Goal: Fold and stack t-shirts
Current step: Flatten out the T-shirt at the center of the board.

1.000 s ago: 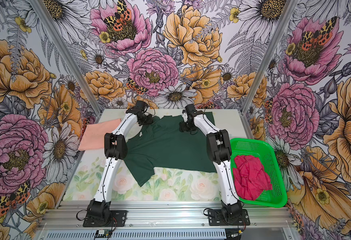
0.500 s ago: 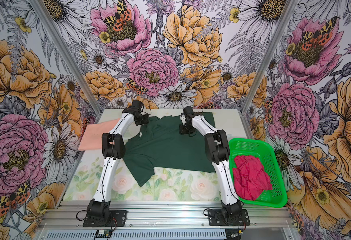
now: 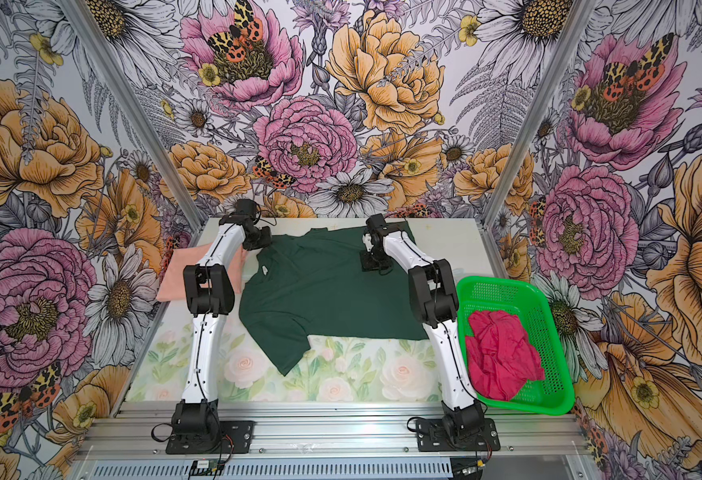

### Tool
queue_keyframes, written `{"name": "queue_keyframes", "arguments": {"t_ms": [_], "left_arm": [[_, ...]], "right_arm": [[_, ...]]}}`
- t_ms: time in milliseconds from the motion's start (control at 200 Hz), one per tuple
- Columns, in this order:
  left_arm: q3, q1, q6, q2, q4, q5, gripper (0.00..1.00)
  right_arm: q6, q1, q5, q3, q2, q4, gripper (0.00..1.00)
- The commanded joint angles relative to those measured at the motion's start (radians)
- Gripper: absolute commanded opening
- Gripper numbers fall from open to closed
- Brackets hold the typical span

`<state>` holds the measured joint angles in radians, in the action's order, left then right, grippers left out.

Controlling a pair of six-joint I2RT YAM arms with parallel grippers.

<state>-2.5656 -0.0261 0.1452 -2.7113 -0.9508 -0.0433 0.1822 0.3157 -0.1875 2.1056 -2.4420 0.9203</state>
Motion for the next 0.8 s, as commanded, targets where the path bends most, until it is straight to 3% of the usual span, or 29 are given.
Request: {"name": "queue_keyframes", "arguments": {"t_ms": [0, 60, 175, 260, 330, 430, 575, 630, 655, 675, 705, 720, 750, 795], "left_arm": [[-0.061, -0.034, -0.062, 0.058, -0.01, 0.145, 0.27], [-0.097, -0.054, -0.078, 0.076, -0.009, 0.241, 0.3], [-0.203, -0.079, -0.088, 0.124, -0.007, 0.385, 0.3], [-0.235, -0.107, -0.11, 0.198, -0.007, 0.393, 0.3], [-0.182, -0.166, -0.171, 0.3, -0.008, 0.451, 0.29], [0.021, -0.307, -0.279, 0.489, -0.004, 0.646, 0.27], [0.502, -0.585, -0.318, 0.846, 0.049, 0.911, 0.16], [0.705, -0.707, -0.3, 1.028, 0.103, 1.037, 0.14], [0.804, -0.751, -0.277, 1.102, 0.126, 1.059, 0.15], [0.877, -0.783, -0.243, 1.163, 0.135, 1.051, 0.23], [0.977, -0.809, -0.188, 1.256, 0.139, 0.972, 0.48], [1.025, -0.812, -0.159, 1.296, 0.141, 0.891, 0.55], [1.11, -0.794, -0.109, 1.366, 0.162, 0.695, 0.57], [1.221, -0.736, -0.019, 1.442, 0.201, 0.439, 0.51]], "right_arm": [[-0.003, 0.003, 0.022, 0.025, -0.026, 0.011, 0.47], [-0.007, 0.003, 0.04, 0.019, -0.009, 0.011, 0.51], [-0.019, 0.003, 0.067, -0.019, 0.053, 0.009, 0.76], [-0.023, -0.002, 0.083, -0.091, 0.135, 0.009, 0.77], [-0.016, 0.0, 0.091, -0.18, 0.226, 0.004, 0.77], [0.013, 0.01, 0.11, -0.352, 0.391, -0.025, 0.77], [0.081, 0.094, 0.259, -0.6, 0.7, -0.024, 0.7], [0.119, 0.172, 0.382, -0.697, 0.865, -0.014, 0.77], [0.15, 0.199, 0.434, -0.754, 0.944, -0.03, 0.9], [0.188, 0.21, 0.478, -0.811, 1.01, -0.06, 0.99], [0.236, 0.208, 0.476, -0.913, 1.105, -0.134, 0.99], [0.264, 0.194, 0.438, -0.972, 1.149, -0.181, 0.99], [0.296, 0.16, 0.319, -1.081, 1.225, -0.281, 0.99], [0.324, 0.114, 0.123, -1.204, 1.277, -0.389, 0.99]]}}
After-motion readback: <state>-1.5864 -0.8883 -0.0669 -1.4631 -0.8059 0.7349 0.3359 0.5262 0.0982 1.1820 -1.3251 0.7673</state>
